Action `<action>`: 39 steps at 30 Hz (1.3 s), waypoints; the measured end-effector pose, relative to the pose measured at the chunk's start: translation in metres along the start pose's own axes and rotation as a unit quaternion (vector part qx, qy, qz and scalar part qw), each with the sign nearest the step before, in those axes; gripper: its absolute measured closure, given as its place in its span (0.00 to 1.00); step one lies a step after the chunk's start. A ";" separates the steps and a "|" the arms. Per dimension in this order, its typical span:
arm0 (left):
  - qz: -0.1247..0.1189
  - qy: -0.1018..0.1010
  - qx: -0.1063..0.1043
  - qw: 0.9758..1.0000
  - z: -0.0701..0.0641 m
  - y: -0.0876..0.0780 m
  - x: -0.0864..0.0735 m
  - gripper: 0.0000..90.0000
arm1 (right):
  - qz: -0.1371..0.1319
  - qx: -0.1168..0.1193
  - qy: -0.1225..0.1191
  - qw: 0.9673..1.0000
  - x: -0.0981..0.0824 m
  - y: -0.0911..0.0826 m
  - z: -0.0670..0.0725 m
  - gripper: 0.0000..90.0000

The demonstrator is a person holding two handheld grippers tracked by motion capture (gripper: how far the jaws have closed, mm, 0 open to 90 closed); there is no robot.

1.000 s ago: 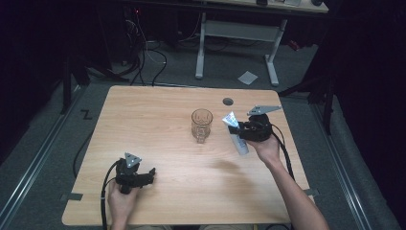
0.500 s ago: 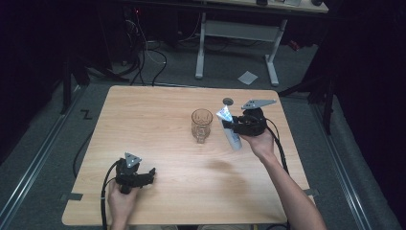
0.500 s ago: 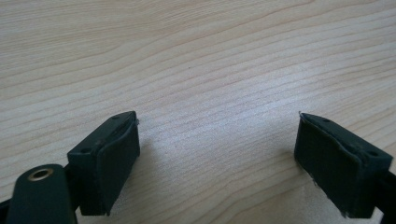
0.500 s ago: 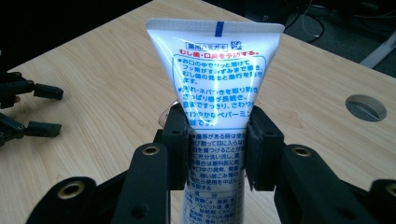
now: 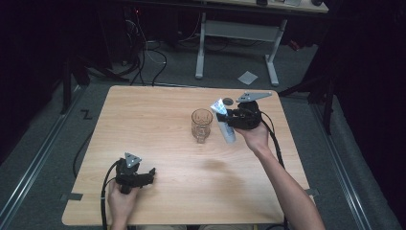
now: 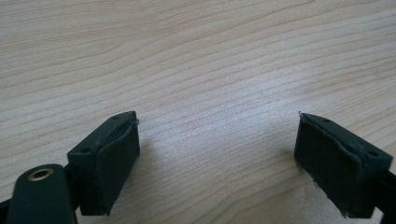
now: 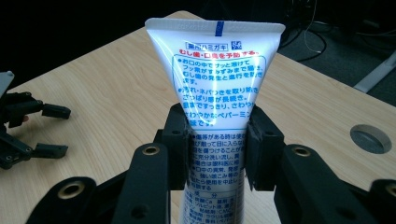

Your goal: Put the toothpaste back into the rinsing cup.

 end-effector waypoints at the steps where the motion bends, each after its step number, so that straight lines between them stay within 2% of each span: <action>1: 0.000 0.000 0.000 1.000 0.000 0.000 0.000 0.16 | -0.003 0.001 0.001 1.000 0.002 0.001 0.000 0.73; 16: 0.000 0.000 0.000 1.000 0.000 0.000 0.000 0.16 | -0.013 -0.001 0.008 1.000 0.020 0.013 0.000 0.73; 37: 0.000 0.000 0.000 1.000 0.000 0.000 0.000 0.16 | -0.033 -0.023 0.015 0.999 0.045 0.032 -0.003 0.73; 39: 0.000 0.000 0.000 1.000 0.000 0.000 0.000 0.16 | -0.035 -0.023 0.022 0.999 0.048 0.034 -0.004 0.73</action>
Point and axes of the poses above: each handheld gripper's, and its own axes: y roughly forward along the jaws, x roughly out of its top, z roughly to its left, the point moved 7 cm from there along y, roughly forward along the jaws, and after that the axes turned 7 degrees about y, right-handed, at the moved point
